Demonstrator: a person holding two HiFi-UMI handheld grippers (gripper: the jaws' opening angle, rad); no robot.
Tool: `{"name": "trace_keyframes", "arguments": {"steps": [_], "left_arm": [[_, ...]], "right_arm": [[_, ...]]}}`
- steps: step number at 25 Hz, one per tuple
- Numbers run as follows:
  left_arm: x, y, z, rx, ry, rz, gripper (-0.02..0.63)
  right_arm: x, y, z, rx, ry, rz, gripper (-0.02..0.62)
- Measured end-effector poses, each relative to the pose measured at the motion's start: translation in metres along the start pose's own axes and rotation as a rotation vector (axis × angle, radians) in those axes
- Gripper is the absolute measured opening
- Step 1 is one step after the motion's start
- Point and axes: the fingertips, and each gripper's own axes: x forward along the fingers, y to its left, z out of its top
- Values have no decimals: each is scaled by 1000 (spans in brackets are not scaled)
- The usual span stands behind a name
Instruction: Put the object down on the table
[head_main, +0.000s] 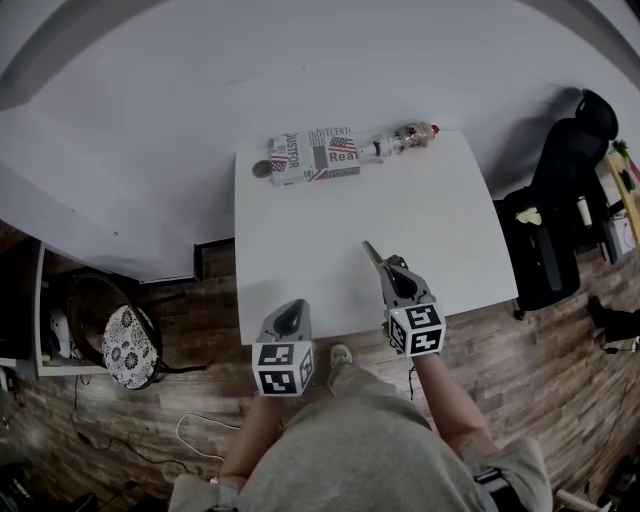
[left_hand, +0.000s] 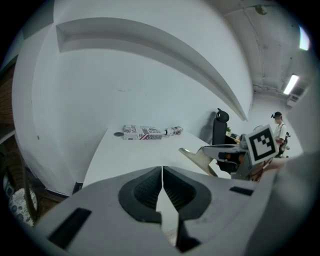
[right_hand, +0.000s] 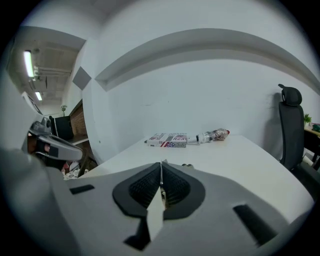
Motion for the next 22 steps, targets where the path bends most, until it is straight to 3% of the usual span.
{"name": "trace_keyframes", "arguments": {"steps": [22], "left_arm": [[30, 7, 12, -9, 12, 1, 9]], "right_arm": [[53, -26, -39, 20, 133, -13, 9]]}}
